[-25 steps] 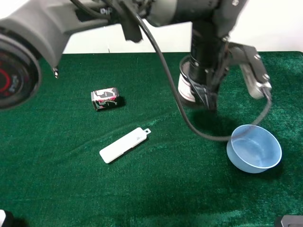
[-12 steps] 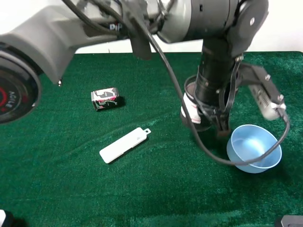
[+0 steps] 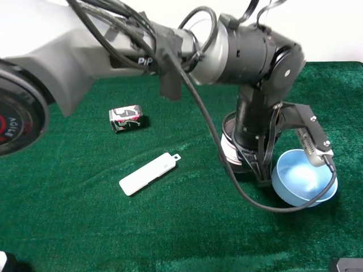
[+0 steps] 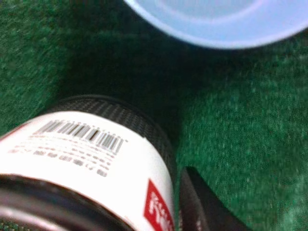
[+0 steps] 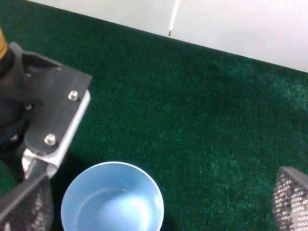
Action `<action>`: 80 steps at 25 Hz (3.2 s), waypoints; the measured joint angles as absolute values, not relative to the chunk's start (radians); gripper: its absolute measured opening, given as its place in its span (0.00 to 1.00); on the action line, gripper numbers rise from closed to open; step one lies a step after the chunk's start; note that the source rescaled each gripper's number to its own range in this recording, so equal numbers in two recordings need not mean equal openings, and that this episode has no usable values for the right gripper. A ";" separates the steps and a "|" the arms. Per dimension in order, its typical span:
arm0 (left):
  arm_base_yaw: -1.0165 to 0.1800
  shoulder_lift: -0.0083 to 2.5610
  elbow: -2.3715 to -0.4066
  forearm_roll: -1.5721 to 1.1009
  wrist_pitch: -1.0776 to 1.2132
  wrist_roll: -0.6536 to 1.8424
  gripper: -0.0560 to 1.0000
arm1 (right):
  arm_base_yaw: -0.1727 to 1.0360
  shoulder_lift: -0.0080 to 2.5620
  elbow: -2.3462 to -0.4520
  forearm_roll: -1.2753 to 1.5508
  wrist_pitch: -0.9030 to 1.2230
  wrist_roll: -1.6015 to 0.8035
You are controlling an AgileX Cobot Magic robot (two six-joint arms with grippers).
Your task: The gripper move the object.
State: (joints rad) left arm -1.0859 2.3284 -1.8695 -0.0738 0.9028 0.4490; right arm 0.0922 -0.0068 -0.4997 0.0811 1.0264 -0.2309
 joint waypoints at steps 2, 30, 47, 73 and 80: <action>-1.089 2.328 -1.842 -0.074 0.866 0.449 0.05 | 0.092 -0.007 -0.500 0.081 1.026 -0.231; -1.092 2.330 -1.802 -0.074 0.818 0.449 0.51 | 0.092 -0.007 -0.500 0.081 1.026 -0.231; -1.092 2.303 -1.919 -0.073 0.970 0.449 0.76 | 0.092 -0.007 -0.500 0.081 1.026 -0.231; -0.988 1.972 -2.027 0.000 1.164 0.335 1.00 | 0.092 -0.007 -0.500 0.081 1.026 -0.231; -0.904 1.760 -1.720 0.005 1.163 0.237 1.00 | 0.092 -0.007 -0.500 0.081 1.026 -0.231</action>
